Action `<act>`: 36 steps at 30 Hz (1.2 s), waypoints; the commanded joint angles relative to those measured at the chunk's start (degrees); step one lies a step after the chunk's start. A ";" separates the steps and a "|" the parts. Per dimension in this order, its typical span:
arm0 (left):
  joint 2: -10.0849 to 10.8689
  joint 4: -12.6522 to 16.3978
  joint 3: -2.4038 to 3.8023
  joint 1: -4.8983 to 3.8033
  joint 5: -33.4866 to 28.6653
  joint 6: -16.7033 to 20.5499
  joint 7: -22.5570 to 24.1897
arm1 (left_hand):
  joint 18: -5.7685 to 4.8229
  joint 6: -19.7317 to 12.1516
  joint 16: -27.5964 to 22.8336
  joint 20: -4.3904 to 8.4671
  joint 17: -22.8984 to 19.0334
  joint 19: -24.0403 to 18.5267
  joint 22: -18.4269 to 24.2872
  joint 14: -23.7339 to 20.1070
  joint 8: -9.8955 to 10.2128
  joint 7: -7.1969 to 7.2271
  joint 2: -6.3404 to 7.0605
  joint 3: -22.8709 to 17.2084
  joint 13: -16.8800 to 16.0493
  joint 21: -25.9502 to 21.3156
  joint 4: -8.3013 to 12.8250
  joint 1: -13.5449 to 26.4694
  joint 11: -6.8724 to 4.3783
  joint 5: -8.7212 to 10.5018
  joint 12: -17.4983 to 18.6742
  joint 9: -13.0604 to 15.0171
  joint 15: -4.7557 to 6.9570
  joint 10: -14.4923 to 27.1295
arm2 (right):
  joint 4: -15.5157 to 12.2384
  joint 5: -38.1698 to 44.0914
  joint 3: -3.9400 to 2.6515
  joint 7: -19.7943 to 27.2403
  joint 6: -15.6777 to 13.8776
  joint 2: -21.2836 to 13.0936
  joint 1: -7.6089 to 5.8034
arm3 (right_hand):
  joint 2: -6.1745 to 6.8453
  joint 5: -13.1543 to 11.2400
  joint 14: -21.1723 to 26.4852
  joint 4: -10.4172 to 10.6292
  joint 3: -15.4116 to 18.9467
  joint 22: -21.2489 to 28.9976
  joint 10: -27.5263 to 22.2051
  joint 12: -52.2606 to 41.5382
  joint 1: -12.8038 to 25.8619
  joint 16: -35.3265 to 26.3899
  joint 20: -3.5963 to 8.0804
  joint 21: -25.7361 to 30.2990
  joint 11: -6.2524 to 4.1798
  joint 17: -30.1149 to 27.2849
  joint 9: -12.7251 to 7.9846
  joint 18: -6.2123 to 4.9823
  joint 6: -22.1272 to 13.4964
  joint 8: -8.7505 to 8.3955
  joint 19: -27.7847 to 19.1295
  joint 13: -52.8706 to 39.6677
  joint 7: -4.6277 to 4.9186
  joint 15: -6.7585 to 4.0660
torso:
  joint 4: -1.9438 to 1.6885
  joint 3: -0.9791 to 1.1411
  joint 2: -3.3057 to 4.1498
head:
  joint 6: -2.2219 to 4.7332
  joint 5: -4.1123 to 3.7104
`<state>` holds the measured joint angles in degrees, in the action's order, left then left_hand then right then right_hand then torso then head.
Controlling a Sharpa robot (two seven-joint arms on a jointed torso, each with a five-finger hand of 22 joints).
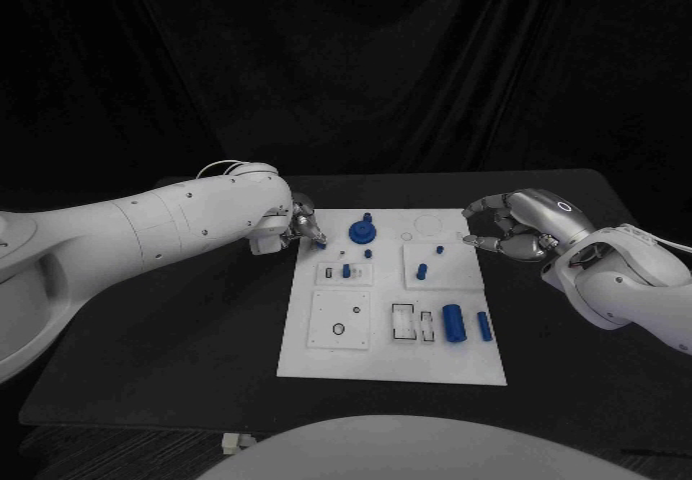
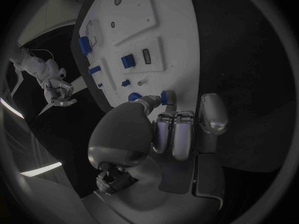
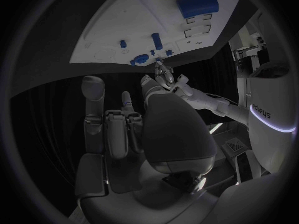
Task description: Assemble the parts on the task board
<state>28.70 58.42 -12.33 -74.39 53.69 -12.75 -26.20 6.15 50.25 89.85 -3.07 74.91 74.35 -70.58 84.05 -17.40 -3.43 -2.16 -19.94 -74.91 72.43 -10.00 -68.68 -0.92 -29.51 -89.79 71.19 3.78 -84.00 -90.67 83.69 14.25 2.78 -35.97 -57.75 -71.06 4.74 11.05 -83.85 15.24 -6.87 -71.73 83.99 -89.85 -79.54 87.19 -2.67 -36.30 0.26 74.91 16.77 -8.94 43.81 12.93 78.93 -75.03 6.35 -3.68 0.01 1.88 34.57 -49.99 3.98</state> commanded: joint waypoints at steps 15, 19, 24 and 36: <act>7.35 11.30 0.05 0.04 -0.04 10.92 5.61 | -0.14 4.69 0.15 0.51 15.09 -0.08 -0.59 5.95 -1.89 1.06 3.14 -9.20 -14.08 -0.56 5.18 3.34 -0.61 1.54 0.79 0.84 0.25 -5.04 | 0.32 -0.94 -0.03 -1.52 0.59 -0.59 0.43 | -0.72 0.52 -5.31 -0.56 -0.15 0.01 6.01 -0.15 -0.42 -0.30 -0.24 0.40 0.32 11.77 -0.33 0.67 0.45 0.25 0.15 -14.97 -0.02 0.44 | -0.06 -0.02 -0.04 | -0.01 0.56; 9.54 15.17 0.05 0.01 -0.04 11.37 2.68 | -0.12 5.34 0.15 0.64 15.09 -0.12 -0.55 5.95 -1.73 1.23 3.44 -9.36 -13.94 -0.73 5.03 3.86 -0.75 2.06 0.94 0.53 0.37 -4.90 | 0.41 -0.95 -0.03 -1.72 0.72 -0.76 0.69 | -0.78 0.69 -5.30 -0.76 -0.23 0.02 6.01 -0.15 -0.62 -0.37 -0.26 0.56 0.33 11.69 -0.47 0.66 0.52 0.24 0.12 -14.97 0.00 0.45 | -0.09 0.00 -0.12 | -0.01 0.66; 11.30 18.50 0.04 0.00 -0.04 10.31 -0.89 | -0.10 5.85 0.15 0.80 15.09 -0.15 -0.51 5.95 -1.44 1.45 3.80 -9.42 -13.73 -0.94 5.21 4.13 -0.93 3.39 1.15 0.18 0.53 -4.72 | 0.37 -0.95 -0.03 -1.84 0.73 -0.96 0.85 | -0.81 0.99 -5.29 -0.96 -0.30 0.01 6.01 -0.15 -0.81 -0.40 -0.27 0.68 0.33 11.66 -0.63 0.65 0.64 0.24 0.10 -14.97 0.00 0.46 | -0.01 0.05 -0.14 | -0.01 0.72; 12.18 21.24 0.02 0.09 -0.04 8.27 -3.69 | -0.07 6.10 0.07 0.94 14.91 -0.24 -0.40 5.84 -0.67 1.47 3.68 -9.79 -13.38 -1.26 5.44 4.21 -1.00 4.41 1.50 -0.62 0.65 -4.41 | -0.03 -0.95 -0.03 -1.87 0.52 -1.18 0.92 | -0.81 1.24 -5.28 -1.04 -0.31 0.01 6.01 -0.15 -0.84 -0.44 -0.27 0.77 0.33 11.61 -0.72 0.63 0.72 0.25 0.08 -14.97 0.01 0.46 | -0.10 0.14 -0.18 | -0.01 0.90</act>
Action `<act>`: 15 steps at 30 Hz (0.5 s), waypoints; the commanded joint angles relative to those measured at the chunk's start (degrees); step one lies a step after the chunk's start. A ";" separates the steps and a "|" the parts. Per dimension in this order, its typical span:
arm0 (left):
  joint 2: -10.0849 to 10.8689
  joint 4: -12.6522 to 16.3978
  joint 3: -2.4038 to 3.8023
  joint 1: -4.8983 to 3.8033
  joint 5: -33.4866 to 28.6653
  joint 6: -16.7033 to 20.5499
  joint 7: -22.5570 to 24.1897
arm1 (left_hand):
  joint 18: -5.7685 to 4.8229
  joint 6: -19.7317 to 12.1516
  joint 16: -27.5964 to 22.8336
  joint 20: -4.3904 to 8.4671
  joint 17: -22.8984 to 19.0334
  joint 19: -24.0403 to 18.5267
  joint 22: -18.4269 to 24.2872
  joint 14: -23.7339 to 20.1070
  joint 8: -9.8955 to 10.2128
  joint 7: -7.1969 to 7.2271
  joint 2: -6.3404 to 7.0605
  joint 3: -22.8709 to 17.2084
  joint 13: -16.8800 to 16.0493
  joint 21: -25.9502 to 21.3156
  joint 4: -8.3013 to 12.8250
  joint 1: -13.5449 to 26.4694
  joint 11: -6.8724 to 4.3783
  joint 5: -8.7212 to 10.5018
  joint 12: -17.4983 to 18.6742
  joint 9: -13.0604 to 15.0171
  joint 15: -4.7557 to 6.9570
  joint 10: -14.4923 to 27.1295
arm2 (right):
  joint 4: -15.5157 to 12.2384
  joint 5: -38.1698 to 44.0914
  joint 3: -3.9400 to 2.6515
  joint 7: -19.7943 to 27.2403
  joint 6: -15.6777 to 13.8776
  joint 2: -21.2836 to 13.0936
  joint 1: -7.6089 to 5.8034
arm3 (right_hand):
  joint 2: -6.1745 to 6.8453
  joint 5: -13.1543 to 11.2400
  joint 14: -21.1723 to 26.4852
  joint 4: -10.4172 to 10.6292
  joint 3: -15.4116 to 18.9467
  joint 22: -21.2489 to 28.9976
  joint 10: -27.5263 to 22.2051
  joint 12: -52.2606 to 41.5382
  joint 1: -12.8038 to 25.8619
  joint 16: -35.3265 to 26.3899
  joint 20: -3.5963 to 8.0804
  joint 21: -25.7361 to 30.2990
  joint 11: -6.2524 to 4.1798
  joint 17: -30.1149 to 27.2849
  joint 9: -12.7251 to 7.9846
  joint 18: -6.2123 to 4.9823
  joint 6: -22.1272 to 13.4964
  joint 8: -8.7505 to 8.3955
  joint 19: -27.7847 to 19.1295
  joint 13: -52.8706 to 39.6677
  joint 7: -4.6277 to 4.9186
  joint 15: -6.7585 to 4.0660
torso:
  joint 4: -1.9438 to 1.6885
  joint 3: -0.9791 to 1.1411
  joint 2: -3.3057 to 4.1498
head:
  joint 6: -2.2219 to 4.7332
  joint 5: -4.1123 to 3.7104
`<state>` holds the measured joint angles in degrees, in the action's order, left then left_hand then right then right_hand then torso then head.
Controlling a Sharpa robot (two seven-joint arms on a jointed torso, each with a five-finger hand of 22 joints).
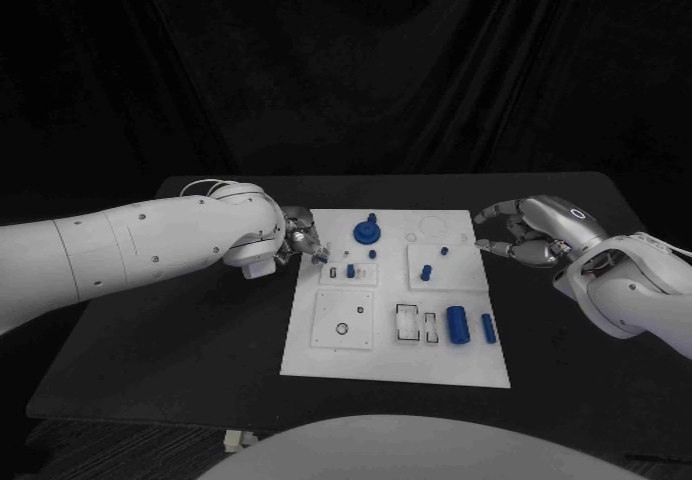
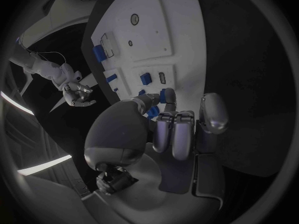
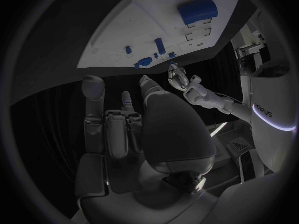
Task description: Assemble the parts on the task board
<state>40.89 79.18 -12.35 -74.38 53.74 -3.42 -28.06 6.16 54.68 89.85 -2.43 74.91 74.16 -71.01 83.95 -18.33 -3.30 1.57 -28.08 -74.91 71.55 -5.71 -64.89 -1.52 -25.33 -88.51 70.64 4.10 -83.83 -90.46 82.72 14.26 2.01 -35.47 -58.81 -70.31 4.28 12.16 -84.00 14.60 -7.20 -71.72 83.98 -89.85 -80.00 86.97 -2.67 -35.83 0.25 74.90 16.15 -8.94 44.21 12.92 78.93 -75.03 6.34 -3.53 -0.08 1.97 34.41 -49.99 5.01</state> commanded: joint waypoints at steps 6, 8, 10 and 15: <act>-0.08 1.22 0.03 0.23 -0.08 -1.92 -2.35 | -0.08 1.74 0.04 0.32 14.86 -0.05 0.04 5.90 0.49 1.32 -0.19 -1.75 -13.35 -0.43 1.11 0.52 -0.39 0.29 0.25 -0.33 0.32 -4.55 | -0.25 0.02 -0.04 -1.12 0.00 -0.17 0.18 | -0.35 0.12 -5.13 -0.40 0.02 0.01 6.02 -0.15 -0.38 -0.23 -0.27 0.30 0.34 11.61 -0.10 0.64 0.32 0.25 0.08 -14.97 0.02 0.31 | -0.10 0.01 -0.03 | -0.01 -0.11; -0.18 1.26 0.03 0.34 -0.08 -2.13 -2.41 | -0.08 1.74 0.04 0.32 14.86 -0.05 0.04 5.90 0.49 1.32 -0.19 -1.75 -13.35 -0.43 1.11 0.52 -0.39 0.29 0.25 -0.33 0.32 -4.55 | -0.25 0.02 -0.04 -1.12 -0.02 -0.14 0.18 | -0.35 0.12 -5.13 -0.40 0.02 0.01 6.02 -0.15 -0.38 -0.23 -0.27 0.30 0.34 11.61 -0.10 0.64 0.32 0.25 0.08 -14.97 0.02 0.31 | -0.02 0.01 0.01 | -0.01 0.03; -0.26 1.28 0.03 0.49 -0.07 -2.22 -2.40 | -0.05 1.76 0.03 0.33 14.84 -0.11 0.11 5.88 0.56 1.31 -0.25 -1.80 -13.31 -0.53 1.11 0.54 -0.39 0.30 0.28 -0.42 0.32 -4.52 | -0.24 0.02 -0.04 -1.10 -0.04 -0.10 0.18 | -0.35 0.12 -5.13 -0.40 0.02 0.01 6.02 -0.15 -0.38 -0.23 -0.27 0.30 0.34 11.61 -0.10 0.64 0.32 0.25 0.08 -14.97 0.02 0.31 | 0.10 0.02 0.00 | -0.01 0.21; -0.61 1.19 0.03 0.95 -0.07 -2.46 -2.23 | -0.07 1.76 0.02 0.33 14.82 -0.09 0.08 5.87 0.62 1.30 -0.28 -1.82 -13.27 -0.50 1.11 0.55 -0.38 0.30 0.33 -0.47 0.32 -4.48 | -0.18 0.02 -0.04 -1.05 -0.04 0.00 0.19 | -0.35 0.12 -5.13 -0.40 0.02 0.01 6.02 -0.15 -0.38 -0.23 -0.27 0.30 0.34 11.61 -0.10 0.64 0.32 0.25 0.08 -14.97 0.02 0.31 | 0.00 -0.06 0.11 | -0.01 -0.03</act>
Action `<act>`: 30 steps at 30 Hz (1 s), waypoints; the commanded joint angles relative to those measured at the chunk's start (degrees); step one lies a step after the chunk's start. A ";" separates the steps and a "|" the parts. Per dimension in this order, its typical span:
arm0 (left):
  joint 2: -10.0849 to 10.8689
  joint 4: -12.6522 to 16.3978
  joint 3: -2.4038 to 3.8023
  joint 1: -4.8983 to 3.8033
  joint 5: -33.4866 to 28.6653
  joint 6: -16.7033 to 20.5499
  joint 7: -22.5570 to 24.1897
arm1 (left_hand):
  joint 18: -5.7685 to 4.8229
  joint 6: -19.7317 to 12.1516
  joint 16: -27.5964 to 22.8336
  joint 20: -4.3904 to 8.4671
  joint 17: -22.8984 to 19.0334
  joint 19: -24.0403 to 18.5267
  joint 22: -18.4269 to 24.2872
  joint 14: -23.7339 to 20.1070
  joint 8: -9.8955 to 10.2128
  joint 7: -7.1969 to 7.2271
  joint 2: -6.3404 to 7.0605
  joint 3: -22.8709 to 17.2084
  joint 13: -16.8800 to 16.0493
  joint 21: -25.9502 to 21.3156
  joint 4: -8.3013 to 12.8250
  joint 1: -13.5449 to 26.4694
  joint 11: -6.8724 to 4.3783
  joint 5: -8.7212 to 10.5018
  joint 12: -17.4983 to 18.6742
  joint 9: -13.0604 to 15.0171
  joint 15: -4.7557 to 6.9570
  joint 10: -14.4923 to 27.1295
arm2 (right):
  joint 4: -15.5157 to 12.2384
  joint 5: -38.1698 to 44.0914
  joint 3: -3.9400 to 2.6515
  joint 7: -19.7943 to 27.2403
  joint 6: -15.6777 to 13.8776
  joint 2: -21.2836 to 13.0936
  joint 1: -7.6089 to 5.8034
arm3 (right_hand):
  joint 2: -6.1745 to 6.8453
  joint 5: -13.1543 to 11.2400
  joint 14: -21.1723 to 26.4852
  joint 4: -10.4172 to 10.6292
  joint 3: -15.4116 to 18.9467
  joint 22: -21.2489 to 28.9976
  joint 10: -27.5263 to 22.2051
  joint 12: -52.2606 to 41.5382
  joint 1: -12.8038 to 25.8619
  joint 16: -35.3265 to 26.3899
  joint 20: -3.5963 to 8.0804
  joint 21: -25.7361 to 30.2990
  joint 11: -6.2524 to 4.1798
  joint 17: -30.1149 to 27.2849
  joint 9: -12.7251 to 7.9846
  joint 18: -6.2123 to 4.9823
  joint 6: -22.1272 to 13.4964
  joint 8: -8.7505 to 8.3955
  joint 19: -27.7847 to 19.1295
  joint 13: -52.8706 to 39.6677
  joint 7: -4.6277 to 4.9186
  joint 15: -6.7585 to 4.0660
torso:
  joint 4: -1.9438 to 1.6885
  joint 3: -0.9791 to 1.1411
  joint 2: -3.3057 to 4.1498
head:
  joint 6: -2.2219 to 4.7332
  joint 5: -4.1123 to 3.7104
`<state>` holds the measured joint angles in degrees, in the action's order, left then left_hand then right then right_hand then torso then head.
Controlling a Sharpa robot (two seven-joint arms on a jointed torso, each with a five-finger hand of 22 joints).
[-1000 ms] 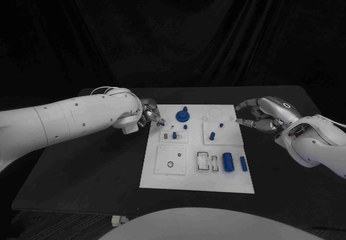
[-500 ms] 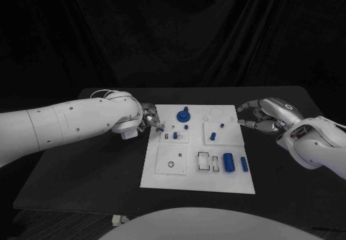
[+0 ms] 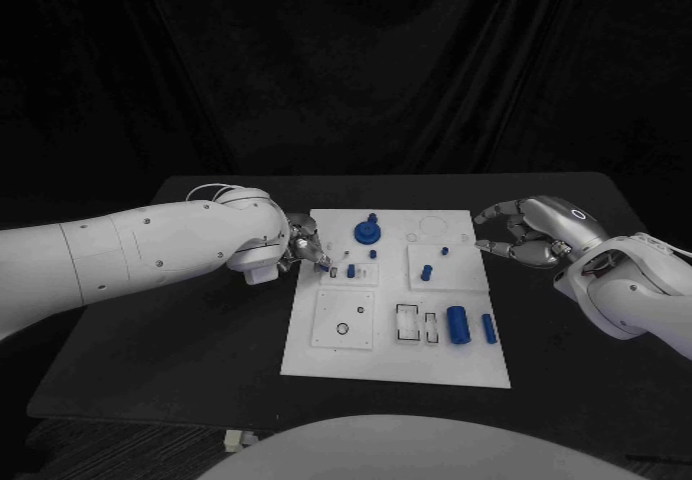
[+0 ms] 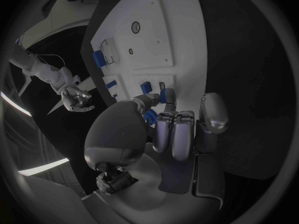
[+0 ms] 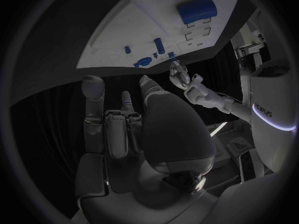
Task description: Assemble the parts on the task board
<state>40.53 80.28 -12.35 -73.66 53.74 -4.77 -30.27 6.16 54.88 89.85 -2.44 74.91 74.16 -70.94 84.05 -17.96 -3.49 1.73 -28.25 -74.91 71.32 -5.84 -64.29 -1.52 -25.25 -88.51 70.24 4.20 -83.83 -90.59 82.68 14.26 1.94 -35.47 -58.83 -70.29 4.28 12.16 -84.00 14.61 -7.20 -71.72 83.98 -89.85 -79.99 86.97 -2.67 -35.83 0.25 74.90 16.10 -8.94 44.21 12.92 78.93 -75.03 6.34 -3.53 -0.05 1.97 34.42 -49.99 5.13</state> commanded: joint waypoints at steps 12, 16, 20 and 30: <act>-0.95 -0.24 0.03 0.80 -0.08 -0.35 0.77 | -0.10 1.51 -0.02 0.34 14.73 -0.01 -0.09 5.71 0.42 1.47 -0.52 -1.74 -13.28 -0.21 1.27 -0.04 -0.37 0.23 0.32 -0.22 0.22 -4.49 | -0.10 0.07 -0.03 -0.90 -0.04 0.08 0.23 | -0.33 0.28 -5.13 -0.45 0.03 0.01 6.02 -0.15 -0.38 -0.24 -0.28 0.37 0.36 11.61 -0.13 0.63 0.41 0.27 0.08 -14.97 0.03 0.31 | -0.04 -0.08 0.14 | -0.01 -0.06; -1.37 -0.48 0.03 0.99 -0.08 -0.51 0.92 | -0.08 1.48 -0.09 0.34 14.60 -0.06 -0.03 5.63 0.50 1.46 -0.53 -1.78 -13.21 -0.28 1.32 -0.05 -0.36 0.24 0.39 -0.29 0.22 -4.42 | -0.13 0.07 -0.03 -0.86 -0.03 0.06 0.25 | -0.33 0.28 -5.13 -0.45 0.03 0.01 6.02 -0.15 -0.38 -0.24 -0.28 0.37 0.36 11.61 -0.13 0.63 0.41 0.27 0.08 -14.97 0.03 0.31 | -0.03 -0.10 0.17 | -0.01 0.05; -1.64 -0.71 0.03 1.22 -0.08 -0.48 1.10 | -0.09 1.46 -0.09 0.34 14.60 -0.05 -0.05 5.63 0.54 1.45 -0.53 -1.79 -13.16 -0.27 1.34 -0.05 -0.35 0.27 0.44 -0.33 0.21 -4.38 | -0.15 0.07 -0.03 -0.84 -0.05 0.02 0.26 | -0.33 0.28 -5.13 -0.45 0.03 0.01 6.02 -0.15 -0.38 -0.24 -0.28 0.37 0.36 11.61 -0.13 0.63 0.41 0.27 0.08 -14.97 0.03 0.31 | -0.06 -0.10 0.18 | -0.01 -0.09; -1.86 -1.01 0.04 1.46 -0.08 0.71 1.71 | -0.11 1.47 -0.06 0.34 14.66 0.03 -0.14 5.67 0.64 1.45 -0.62 -1.89 -13.14 -0.20 1.41 -0.09 -0.34 0.27 0.46 -0.43 0.21 -4.36 | -0.20 0.07 -0.03 -0.84 -0.16 -0.20 0.28 | -0.33 0.28 -5.13 -0.45 0.03 0.01 6.02 -0.15 -0.38 -0.24 -0.28 0.37 0.36 11.61 -0.13 0.63 0.41 0.27 0.08 -14.97 0.03 0.31 | -0.15 -0.06 0.14 | -0.01 -0.37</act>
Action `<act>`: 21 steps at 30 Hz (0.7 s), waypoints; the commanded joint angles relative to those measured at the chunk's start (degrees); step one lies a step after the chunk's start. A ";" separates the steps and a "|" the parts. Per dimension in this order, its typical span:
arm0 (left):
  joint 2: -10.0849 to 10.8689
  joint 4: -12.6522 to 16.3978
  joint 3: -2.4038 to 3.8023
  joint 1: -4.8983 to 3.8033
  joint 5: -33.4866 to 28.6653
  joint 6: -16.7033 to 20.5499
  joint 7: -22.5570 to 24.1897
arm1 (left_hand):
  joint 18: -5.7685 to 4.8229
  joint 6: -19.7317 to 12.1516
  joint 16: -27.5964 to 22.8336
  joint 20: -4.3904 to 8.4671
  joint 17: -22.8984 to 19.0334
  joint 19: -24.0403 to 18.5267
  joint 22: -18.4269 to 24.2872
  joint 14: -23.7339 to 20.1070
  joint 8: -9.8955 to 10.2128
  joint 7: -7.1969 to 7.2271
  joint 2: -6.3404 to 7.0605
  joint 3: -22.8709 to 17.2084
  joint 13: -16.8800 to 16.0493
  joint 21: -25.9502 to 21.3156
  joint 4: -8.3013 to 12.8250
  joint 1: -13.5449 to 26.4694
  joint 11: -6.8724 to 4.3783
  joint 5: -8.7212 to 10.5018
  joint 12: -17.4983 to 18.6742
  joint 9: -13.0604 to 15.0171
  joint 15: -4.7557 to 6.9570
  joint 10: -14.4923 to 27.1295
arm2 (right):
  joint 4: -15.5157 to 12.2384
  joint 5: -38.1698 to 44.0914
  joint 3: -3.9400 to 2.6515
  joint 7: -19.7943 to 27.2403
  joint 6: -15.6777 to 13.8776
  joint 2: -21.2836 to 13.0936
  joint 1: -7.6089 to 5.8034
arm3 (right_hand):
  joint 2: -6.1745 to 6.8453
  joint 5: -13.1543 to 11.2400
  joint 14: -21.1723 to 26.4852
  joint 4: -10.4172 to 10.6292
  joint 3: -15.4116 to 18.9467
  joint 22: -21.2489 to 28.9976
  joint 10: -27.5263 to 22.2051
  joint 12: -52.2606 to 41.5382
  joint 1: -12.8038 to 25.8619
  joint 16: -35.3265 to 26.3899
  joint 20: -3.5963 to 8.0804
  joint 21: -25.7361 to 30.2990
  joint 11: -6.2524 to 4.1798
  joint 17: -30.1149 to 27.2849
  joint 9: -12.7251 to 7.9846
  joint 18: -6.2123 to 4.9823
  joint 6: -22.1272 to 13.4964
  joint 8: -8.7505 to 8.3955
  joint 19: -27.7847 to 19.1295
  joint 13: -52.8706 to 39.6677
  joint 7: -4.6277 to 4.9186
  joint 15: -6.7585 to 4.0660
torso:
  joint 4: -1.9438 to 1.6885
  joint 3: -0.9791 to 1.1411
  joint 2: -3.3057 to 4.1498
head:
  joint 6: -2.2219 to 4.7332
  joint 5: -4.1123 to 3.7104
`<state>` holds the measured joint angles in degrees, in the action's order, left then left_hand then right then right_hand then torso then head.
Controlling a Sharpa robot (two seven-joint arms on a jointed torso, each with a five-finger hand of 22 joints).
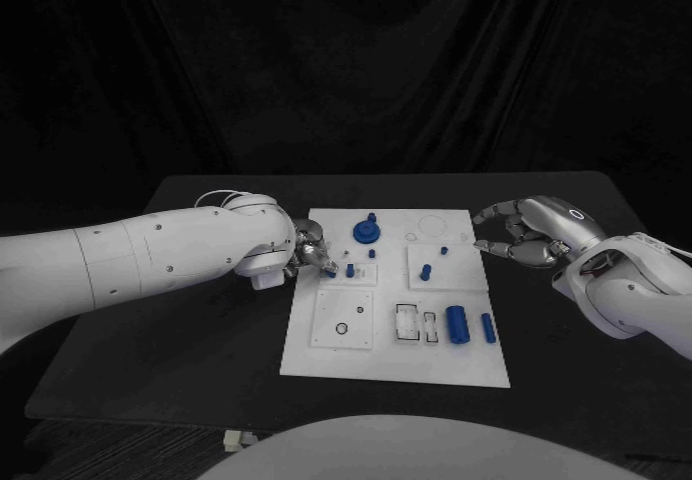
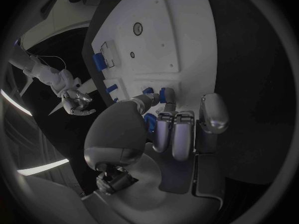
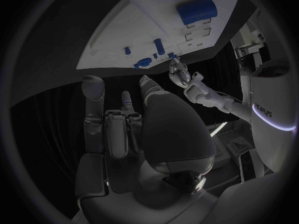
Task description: Assemble the parts on the task board
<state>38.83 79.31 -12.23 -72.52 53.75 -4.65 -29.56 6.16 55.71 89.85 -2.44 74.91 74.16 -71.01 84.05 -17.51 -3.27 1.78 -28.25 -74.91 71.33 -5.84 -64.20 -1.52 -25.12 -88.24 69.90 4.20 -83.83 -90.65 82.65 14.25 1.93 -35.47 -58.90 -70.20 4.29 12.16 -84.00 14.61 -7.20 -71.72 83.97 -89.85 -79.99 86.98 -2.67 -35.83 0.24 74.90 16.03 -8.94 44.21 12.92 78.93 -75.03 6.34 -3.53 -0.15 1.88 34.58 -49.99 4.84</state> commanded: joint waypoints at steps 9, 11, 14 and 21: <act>-0.06 -0.03 -0.09 0.36 -0.09 0.88 1.11 | -0.12 0.71 -0.09 0.35 14.61 0.05 -0.09 5.63 0.29 1.22 -0.78 -2.01 -13.11 -0.22 1.51 -0.25 -0.34 0.03 0.23 -0.21 0.21 -4.34 | -0.07 0.09 -0.03 -0.82 -0.20 -0.14 0.24 | -0.33 0.29 -5.13 -0.45 0.03 0.00 6.03 -0.15 -0.39 -0.24 -0.28 0.37 0.37 11.61 -0.06 0.62 0.41 0.27 0.08 -14.97 0.03 0.32 | 0.14 -0.01 -0.09 | -0.01 0.02; -0.03 -0.04 -0.09 0.36 -0.09 0.91 1.16 | -0.12 0.71 -0.09 0.35 14.61 0.05 -0.09 5.63 0.29 1.22 -0.78 -2.01 -13.11 -0.22 1.51 -0.25 -0.34 0.03 0.23 -0.21 0.21 -4.34 | -0.06 0.09 -0.03 -0.81 -0.21 -0.14 0.25 | -0.33 0.29 -5.13 -0.45 0.03 0.00 6.03 -0.15 -0.39 -0.24 -0.28 0.37 0.37 11.61 -0.06 0.62 0.41 0.27 0.08 -14.97 0.03 0.32 | 0.16 -0.03 -0.11 | -0.01 -0.01; -0.04 -0.12 -0.09 0.36 -0.09 0.71 1.27 | -0.12 0.71 -0.09 0.35 14.61 0.05 -0.09 5.63 0.29 1.22 -0.78 -2.01 -13.11 -0.22 1.51 -0.25 -0.34 0.03 0.23 -0.21 0.21 -4.34 | -0.04 0.09 -0.03 -0.81 -0.21 -0.14 0.27 | -0.33 0.29 -5.13 -0.45 0.03 0.00 6.03 -0.15 -0.39 -0.24 -0.28 0.37 0.37 11.61 -0.06 0.62 0.41 0.27 0.08 -14.97 0.03 0.32 | 0.09 -0.01 -0.11 | -0.01 -0.07; -0.15 -0.43 -0.09 0.37 -0.09 0.24 1.37 | -0.11 0.72 -0.11 0.35 14.57 0.05 -0.09 5.61 0.32 1.21 -0.80 -2.04 -13.06 -0.24 1.53 -0.26 -0.34 0.00 0.27 -0.25 0.21 -4.30 | -0.07 0.09 -0.03 -0.86 -0.17 -0.19 0.30 | -0.33 0.29 -5.13 -0.45 0.03 0.00 6.03 -0.15 -0.39 -0.24 -0.28 0.37 0.37 11.61 -0.06 0.62 0.41 0.27 0.08 -14.97 0.03 0.32 | 0.02 0.03 -0.16 | -0.01 0.03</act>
<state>38.81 78.93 -12.28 -72.36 53.74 -4.10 -28.98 6.16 55.60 89.85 -2.45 74.91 74.16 -71.03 84.05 -17.50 -3.16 1.53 -28.41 -74.90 71.33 -6.00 -64.47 -1.52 -24.80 -88.24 69.69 4.19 -83.83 -90.62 82.65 14.26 1.93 -35.48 -58.99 -70.07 4.29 12.16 -84.00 14.61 -7.20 -71.72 83.95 -89.85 -79.99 86.98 -2.67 -35.83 0.22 74.90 16.03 -8.94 44.21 12.92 78.93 -75.03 6.34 -3.53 -0.08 1.88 34.45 -49.99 4.75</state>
